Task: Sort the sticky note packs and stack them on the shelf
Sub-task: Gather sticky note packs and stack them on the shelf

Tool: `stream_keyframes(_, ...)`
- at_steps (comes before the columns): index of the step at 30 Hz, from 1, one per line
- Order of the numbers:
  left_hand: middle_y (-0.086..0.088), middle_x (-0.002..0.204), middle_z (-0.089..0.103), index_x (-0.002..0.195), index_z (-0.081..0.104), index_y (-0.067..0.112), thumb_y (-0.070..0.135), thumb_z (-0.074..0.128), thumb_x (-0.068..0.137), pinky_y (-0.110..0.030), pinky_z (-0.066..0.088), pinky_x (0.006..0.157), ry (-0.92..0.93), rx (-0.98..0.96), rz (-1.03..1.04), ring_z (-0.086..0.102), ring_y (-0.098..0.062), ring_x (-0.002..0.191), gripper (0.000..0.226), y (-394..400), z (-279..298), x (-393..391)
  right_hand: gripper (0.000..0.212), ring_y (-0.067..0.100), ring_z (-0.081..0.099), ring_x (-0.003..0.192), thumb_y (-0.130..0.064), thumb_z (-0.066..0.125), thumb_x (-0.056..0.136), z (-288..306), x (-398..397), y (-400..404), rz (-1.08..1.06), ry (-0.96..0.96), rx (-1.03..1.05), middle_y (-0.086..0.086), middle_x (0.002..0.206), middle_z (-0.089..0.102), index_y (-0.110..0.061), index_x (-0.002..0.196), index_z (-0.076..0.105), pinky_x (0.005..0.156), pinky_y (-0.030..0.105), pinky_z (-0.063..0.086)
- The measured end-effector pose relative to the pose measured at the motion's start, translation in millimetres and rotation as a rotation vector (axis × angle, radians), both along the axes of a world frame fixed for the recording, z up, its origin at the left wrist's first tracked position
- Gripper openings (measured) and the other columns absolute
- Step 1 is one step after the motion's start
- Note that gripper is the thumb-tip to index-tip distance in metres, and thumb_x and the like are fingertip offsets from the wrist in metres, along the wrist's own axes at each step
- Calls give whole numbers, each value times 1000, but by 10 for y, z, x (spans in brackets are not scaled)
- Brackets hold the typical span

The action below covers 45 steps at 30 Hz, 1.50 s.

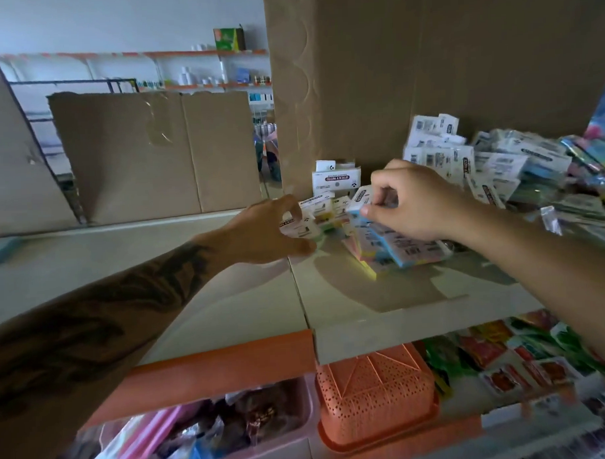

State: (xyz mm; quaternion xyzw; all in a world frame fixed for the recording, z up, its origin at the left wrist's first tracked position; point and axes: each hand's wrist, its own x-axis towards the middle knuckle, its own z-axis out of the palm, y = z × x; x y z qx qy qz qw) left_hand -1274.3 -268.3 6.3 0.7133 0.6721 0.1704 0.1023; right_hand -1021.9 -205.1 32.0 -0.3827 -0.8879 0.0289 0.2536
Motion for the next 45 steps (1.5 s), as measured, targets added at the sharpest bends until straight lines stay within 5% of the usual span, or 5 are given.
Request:
stream_keyframes(7, 2, 106, 64, 112, 58, 32, 62, 82, 72, -36, 51, 77, -8, 86, 104, 59, -24, 93, 56, -575, 8, -92, 23, 17, 57, 88, -30, 80, 84, 93, -56, 104, 16, -75, -123, -8, 98, 55, -26, 81, 58, 73, 34, 41)
stream_keyframes(13, 2, 107, 62, 115, 58, 30, 60, 82, 72, -32, 40, 68, 31, 88, 189, 56, -23, 94, 57, -1082, 21, -302, 28, 24, 55, 71, -31, 84, 80, 104, -184, 60, 86, -45, -183, 2, 76, 61, -18, 76, 60, 68, 35, 45)
stream_keyframes(18, 2, 105, 64, 113, 58, 31, 58, 83, 72, -32, 46, 72, -21, 110, 229, 59, -24, 93, 55, -1402, 34, -598, 28, 4, 48, 64, -24, 86, 79, 25, -584, -448, 178, 29, -94, -8, 75, 53, -20, 71, 59, 58, 25, 36)
stream_keyframes(34, 10, 101, 65, 107, 61, 39, 75, 81, 57, -41, 55, 85, -63, 92, 271, 64, -18, 91, 64, -2927, -27, -3436, 24, 17, 54, 80, -59, 55, 66, -321, -3635, -2230, 360, 51, -28, -7, 86, 54, -36, 65, 47, 78, 43, 53)
stream_keyframes(45, 12, 113, 61, 115, 60, 44, 60, 85, 68, -37, 50, 90, -35, 20, 239, 58, -15, 103, 55, -3452, -120, -4674, 28, 15, 56, 85, -54, 68, 74, -420, -4999, -2590, 389, -100, -147, -10, 89, 53, -30, 73, 54, 74, 37, 45)
